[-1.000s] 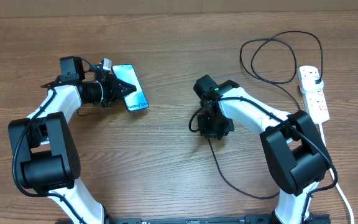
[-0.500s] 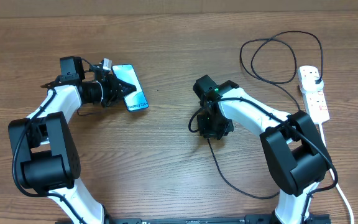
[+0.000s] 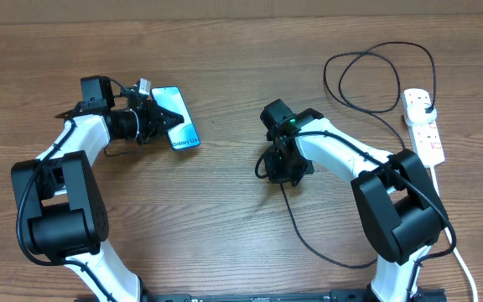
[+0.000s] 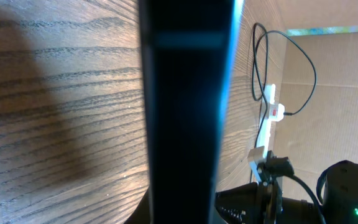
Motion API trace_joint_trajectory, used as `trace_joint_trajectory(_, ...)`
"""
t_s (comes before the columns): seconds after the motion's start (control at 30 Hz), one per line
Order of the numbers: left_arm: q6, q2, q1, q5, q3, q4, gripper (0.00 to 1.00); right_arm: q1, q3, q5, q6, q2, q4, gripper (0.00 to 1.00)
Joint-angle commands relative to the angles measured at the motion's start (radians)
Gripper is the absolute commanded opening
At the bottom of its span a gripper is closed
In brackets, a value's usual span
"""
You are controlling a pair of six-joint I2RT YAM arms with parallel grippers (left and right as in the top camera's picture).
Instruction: Plug charger to phone and switch on socket
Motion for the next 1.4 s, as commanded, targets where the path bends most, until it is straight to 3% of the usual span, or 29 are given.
trace_joint_trajectory(0.0, -0.001, 0.0, 0.006, 0.019, 0.002, 0.007, 0.04, 0.0, -0.031, -0.011, 0.002, 0.033, 0.003, 0.04)
trace_joint_trajectory(0.2, 0.069, 0.0, 0.004, -0.003, 0.002, 0.006, 0.04, -0.004, -0.031, -0.099, -0.034, 0.021, -0.006, 0.04)
trace_joint_trajectory(0.37, 0.277, 0.0, 0.005, 0.271, 0.002, 0.003, 0.04, -0.004, -0.031, -0.376, -0.156, -0.054, -0.012, 0.04)
trace_joint_trajectory(0.53, 0.334, 0.0, 0.005, 0.349, 0.002, 0.005, 0.04, 0.006, -0.031, -0.687, -0.209, -0.11, 0.058, 0.04)
trace_joint_trajectory(0.7, 0.426, 0.0, 0.005, 0.519, 0.002, 0.005, 0.04, 0.052, -0.042, -0.863, -0.198, -0.109, 0.253, 0.04)
trace_joint_trajectory(0.87, 0.406, 0.0, 0.005, 0.541, 0.002, 0.005, 0.04, 0.105, -0.043, -0.858, -0.068, -0.109, 0.462, 0.04)
trace_joint_trajectory(1.0, 0.299, 0.0, 0.005, 0.543, 0.002, 0.005, 0.04, 0.132, -0.043, -0.814, 0.04, -0.109, 0.585, 0.04)
trace_joint_trajectory(1.37, 0.21, 0.0, 0.005, 0.627, 0.002, 0.006, 0.04, 0.112, -0.043, -0.724, 0.119, -0.109, 0.642, 0.04)
